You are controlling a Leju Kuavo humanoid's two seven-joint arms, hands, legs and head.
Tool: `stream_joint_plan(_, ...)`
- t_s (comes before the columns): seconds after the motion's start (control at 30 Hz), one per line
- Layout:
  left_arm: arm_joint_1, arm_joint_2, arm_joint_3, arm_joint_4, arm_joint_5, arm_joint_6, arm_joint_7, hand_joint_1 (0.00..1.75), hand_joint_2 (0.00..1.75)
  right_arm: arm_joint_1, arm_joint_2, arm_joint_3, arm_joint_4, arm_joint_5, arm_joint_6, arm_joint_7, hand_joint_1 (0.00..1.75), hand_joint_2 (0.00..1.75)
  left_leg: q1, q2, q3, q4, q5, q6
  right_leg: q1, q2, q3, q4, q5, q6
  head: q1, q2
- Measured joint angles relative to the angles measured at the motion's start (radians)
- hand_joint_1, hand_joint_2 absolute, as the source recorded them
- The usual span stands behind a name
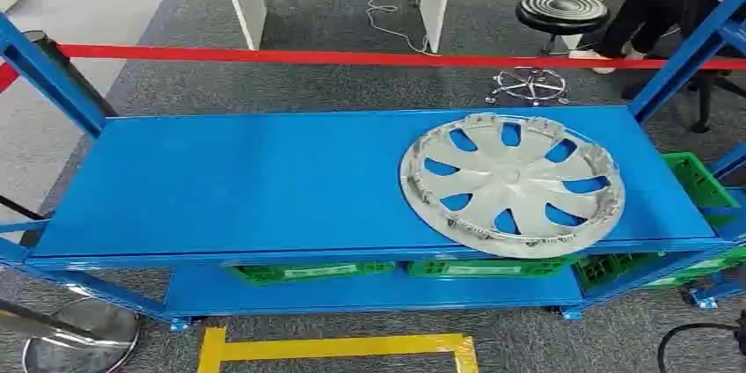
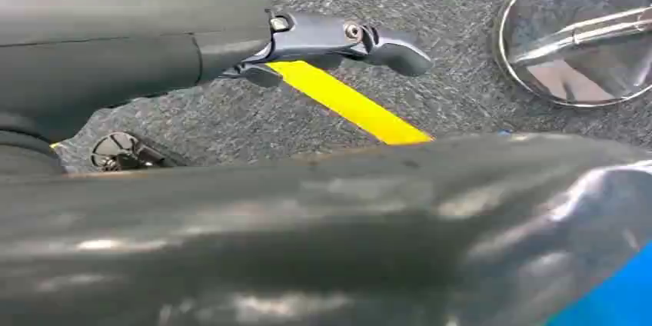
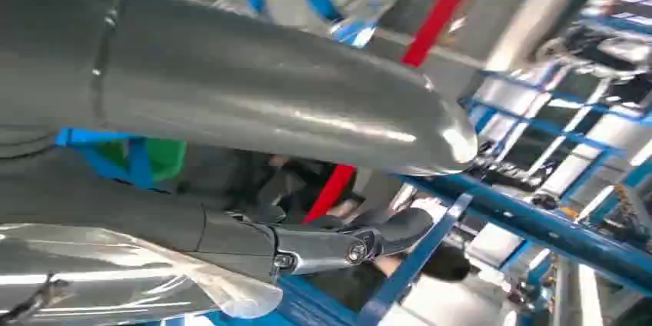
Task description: Take the parts from the cabinet and place them on the table.
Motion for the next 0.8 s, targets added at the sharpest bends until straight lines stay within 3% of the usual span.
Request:
stream_joint_plan(0.07,-0.002,0.0,-0.002,0.003,-0.015,0.012,0.005,0.0,0.0,-0.009,-0.014,0.043,0.002,0.19,-0.086,0.009,0.0,0.0,0.0,0.0,0.0,0.0,0.0,0.0,0.0,0.0,0.0,0.0,0.0,0.0,0.0,0.0)
stream_joint_plan(0.17,-0.003,0.0,-0.013,0.008,-0.057,0.047,0.048,0.0,0.0,-0.024,-0.024,0.115,0.003,0.373,-0.178,0.018,0.0,0.0,0.0,0.0,-0.001,0.0,0.0,0.0,0.0,0.001,0.001,0.0,0.0,0.0,0.001,0.0)
stream_joint_plan(0.37,-0.021,0.002,-0.039,0.033,-0.085,0.071,0.082,0.0,0.0,-0.168,-0.024,0.357,0.089,0.623,-0.299,0.153,0.0,0.0,0.0,0.001,0.0,0.0,0.002,0.0,0.0,0.002,0.0,0.001,0.001,0.0,0.0,0.0)
stream_joint_plan(0.47,-0.035,0.005,-0.054,0.048,-0.095,0.077,0.09,0.0,0.0,-0.27,-0.024,0.466,0.167,0.672,-0.291,0.216,0.0,0.0,0.0,0.001,0.0,0.0,0.002,0.0,0.001,0.001,0.0,0.001,0.001,0.0,0.0,0.0)
stream_joint_plan(0.57,-0.044,0.006,-0.066,0.058,-0.098,0.083,0.095,0.0,0.0,-0.349,-0.024,0.561,0.256,0.696,-0.288,0.235,0.0,0.0,0.0,0.0,0.0,0.0,0.002,0.0,0.0,0.0,0.0,0.001,0.001,0.0,0.0,0.0)
stream_joint_plan(0.8,-0.052,0.006,-0.088,0.077,-0.109,0.098,0.107,0.0,0.0,-0.399,0.012,0.649,0.346,0.529,-0.282,0.184,0.0,0.0,0.0,0.0,-0.003,0.0,0.002,0.001,0.0,0.0,-0.002,0.001,0.001,0.0,0.0,0.0)
